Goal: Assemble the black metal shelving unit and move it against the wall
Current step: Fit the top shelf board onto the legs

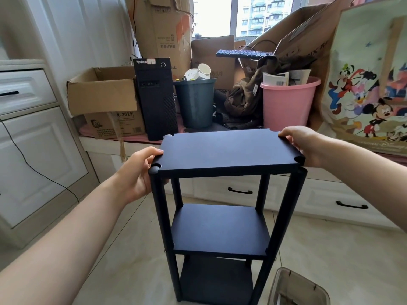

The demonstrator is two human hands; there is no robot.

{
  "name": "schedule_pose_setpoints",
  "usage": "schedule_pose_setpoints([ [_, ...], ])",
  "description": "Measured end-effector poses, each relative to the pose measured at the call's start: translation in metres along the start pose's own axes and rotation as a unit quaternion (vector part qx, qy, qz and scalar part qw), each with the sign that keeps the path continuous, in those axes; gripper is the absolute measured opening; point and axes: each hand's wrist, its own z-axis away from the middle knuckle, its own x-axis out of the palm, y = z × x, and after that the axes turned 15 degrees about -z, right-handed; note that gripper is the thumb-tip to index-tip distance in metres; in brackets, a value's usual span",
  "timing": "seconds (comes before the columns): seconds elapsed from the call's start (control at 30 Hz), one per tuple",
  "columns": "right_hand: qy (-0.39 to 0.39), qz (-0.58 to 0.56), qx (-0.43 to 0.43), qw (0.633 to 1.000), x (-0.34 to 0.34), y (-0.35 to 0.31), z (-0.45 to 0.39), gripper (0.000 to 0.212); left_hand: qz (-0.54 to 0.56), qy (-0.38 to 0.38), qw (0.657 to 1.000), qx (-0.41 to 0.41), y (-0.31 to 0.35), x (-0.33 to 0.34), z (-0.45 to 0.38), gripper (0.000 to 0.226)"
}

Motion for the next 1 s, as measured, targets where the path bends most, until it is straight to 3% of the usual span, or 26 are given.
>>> schedule_pose_setpoints([
  [0.13,0.008,0.032,0.000,0.999,0.004,0.000,0.000,0.018,0.013,0.025,0.999,-0.023,0.007,0.003,-0.011,0.031],
  [0.33,-0.006,-0.002,0.030,1.000,0.004,0.000,-0.004,0.034,-0.071,0.078,0.994,-0.028,0.019,0.005,-0.031,0.035],
  [0.47,0.014,-0.045,-0.003,0.999,0.006,-0.002,-0.008,0.027,-0.107,0.108,0.988,-0.028,0.026,0.011,-0.044,0.037],
  [0.8,0.029,-0.007,-0.031,0.999,0.007,-0.002,-0.016,0.015,-0.135,0.158,0.978,-0.003,0.024,0.011,-0.047,0.029],
  [1.0,0.022,-0.011,-0.015,1.000,0.001,0.003,-0.014,0.023,-0.150,0.144,0.978,-0.013,0.024,0.011,-0.043,0.032],
])
